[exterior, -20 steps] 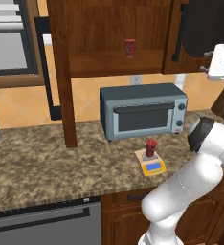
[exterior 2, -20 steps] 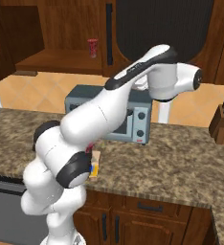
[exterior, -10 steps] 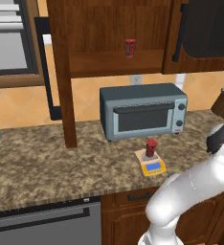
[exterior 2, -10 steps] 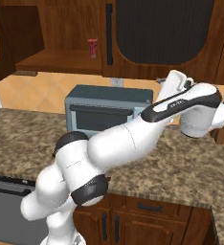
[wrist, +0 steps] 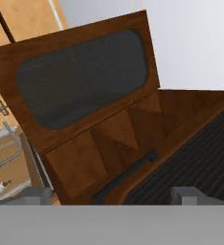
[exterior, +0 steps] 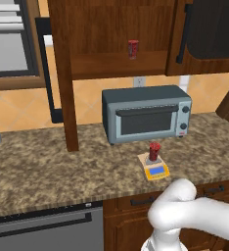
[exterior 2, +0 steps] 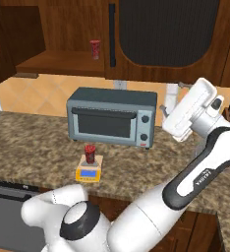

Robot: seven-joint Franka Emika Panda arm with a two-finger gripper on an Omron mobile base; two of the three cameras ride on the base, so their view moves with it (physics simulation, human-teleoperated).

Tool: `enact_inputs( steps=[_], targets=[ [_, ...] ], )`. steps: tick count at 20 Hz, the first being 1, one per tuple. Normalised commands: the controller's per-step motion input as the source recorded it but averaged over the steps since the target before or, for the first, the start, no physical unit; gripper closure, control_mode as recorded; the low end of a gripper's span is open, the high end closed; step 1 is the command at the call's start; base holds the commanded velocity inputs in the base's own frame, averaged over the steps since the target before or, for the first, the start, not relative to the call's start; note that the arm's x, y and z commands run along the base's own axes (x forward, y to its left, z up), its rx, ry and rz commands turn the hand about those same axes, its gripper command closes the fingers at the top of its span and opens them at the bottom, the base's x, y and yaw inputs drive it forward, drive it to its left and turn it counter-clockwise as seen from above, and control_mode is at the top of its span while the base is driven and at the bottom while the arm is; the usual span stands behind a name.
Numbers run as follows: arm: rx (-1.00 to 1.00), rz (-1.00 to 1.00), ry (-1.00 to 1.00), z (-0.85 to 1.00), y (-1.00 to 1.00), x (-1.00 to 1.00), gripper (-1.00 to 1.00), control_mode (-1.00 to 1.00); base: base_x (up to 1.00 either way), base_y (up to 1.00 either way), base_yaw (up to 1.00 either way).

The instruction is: Pick the yogurt and place it on the digital scale for weighing, and close the cabinet.

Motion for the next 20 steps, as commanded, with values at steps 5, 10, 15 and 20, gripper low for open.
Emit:
enact_inputs(
  steps=[5,10,15,20],
  targets=[
    [0.15,-0.38,-0.07,0.07,0.68,-1.0,-1.0,-1.0,0.0,0.0,0.0],
    [0.06,-0.3,0.08,0.12,0.71,-0.93,-1.0,-1.0,0.0,0.0,0.0],
    [0.0,-0.09,0.28,-0.01,0.55,-0.85,-1.0,-1.0,0.0,0.0,0.0],
    [0.0,-0.02,0.18,-0.04,0.91,-0.78,-1.0,-1.0,0.0,0.0,0.0]
  ],
)
